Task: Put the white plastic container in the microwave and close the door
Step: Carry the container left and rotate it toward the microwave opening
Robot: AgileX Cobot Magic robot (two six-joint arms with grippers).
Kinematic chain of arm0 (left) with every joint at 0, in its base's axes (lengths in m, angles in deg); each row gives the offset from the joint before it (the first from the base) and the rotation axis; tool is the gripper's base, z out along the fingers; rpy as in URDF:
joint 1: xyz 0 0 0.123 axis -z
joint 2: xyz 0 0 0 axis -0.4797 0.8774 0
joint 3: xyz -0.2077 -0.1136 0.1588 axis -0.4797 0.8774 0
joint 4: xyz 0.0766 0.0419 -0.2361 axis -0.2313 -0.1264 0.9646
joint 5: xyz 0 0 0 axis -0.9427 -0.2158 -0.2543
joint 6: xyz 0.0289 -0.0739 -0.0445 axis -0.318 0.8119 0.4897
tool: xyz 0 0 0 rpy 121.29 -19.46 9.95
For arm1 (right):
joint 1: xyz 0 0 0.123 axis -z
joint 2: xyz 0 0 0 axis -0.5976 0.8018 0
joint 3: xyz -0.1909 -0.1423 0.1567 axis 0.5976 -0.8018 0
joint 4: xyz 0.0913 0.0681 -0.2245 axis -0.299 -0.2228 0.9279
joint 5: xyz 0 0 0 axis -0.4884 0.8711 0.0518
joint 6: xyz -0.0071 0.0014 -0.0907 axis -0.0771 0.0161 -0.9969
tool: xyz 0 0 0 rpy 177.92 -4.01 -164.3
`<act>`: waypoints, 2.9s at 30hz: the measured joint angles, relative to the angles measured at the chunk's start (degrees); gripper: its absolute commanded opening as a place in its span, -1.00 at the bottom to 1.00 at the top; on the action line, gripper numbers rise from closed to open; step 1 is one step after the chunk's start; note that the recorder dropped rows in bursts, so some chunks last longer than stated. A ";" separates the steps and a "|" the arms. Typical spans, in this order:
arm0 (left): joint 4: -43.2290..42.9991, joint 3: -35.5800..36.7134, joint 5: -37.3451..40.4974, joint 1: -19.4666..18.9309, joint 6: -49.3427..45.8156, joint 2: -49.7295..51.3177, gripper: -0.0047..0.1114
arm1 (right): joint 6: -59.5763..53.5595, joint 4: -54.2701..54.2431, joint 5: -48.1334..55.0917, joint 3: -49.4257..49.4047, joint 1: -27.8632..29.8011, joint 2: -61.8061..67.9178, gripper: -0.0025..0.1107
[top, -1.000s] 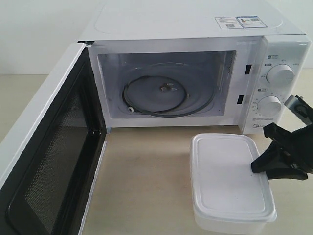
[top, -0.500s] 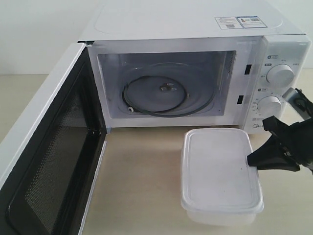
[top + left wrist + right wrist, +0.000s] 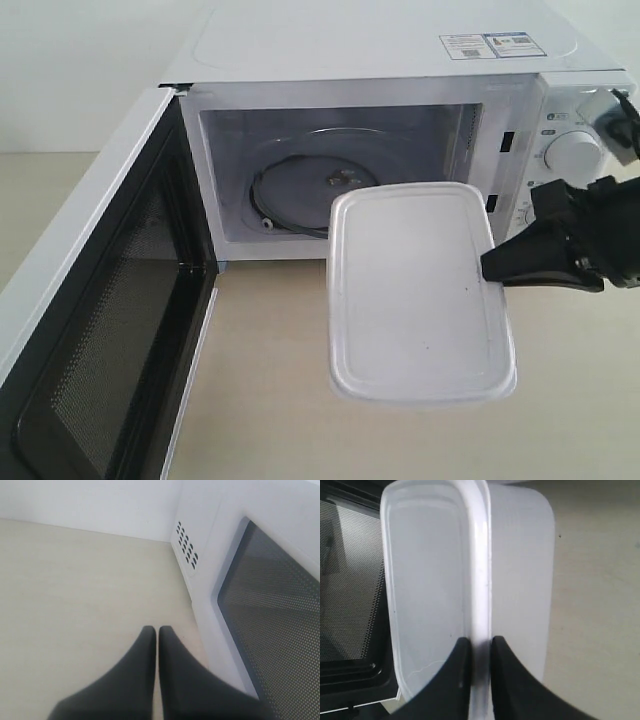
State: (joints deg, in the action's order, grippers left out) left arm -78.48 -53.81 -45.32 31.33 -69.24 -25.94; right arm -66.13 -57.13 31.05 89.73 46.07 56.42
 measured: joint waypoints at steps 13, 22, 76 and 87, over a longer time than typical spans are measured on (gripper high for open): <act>0.00 0.00 0.00 0.00 0.00 0.00 -0.85 | 0.12 -2.30 -4.47 -6.12 -1.94 -19.09 -0.96; 0.00 0.00 0.00 0.00 0.00 0.00 -0.85 | 1.87 -1.41 -4.27 -7.44 -1.94 -28.64 -0.96; 0.00 0.00 0.00 0.00 0.00 0.00 -0.85 | 97.53 45.98 -80.26 -31.30 -45.92 -24.36 -0.96; 0.00 0.00 0.00 0.00 0.00 0.00 -0.85 | 108.75 49.73 -93.58 -30.41 -45.92 -8.35 -0.96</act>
State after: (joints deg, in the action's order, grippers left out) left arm -78.48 -53.81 -45.32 31.33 -69.24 -25.94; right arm 42.63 -7.40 -62.53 59.32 0.15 48.07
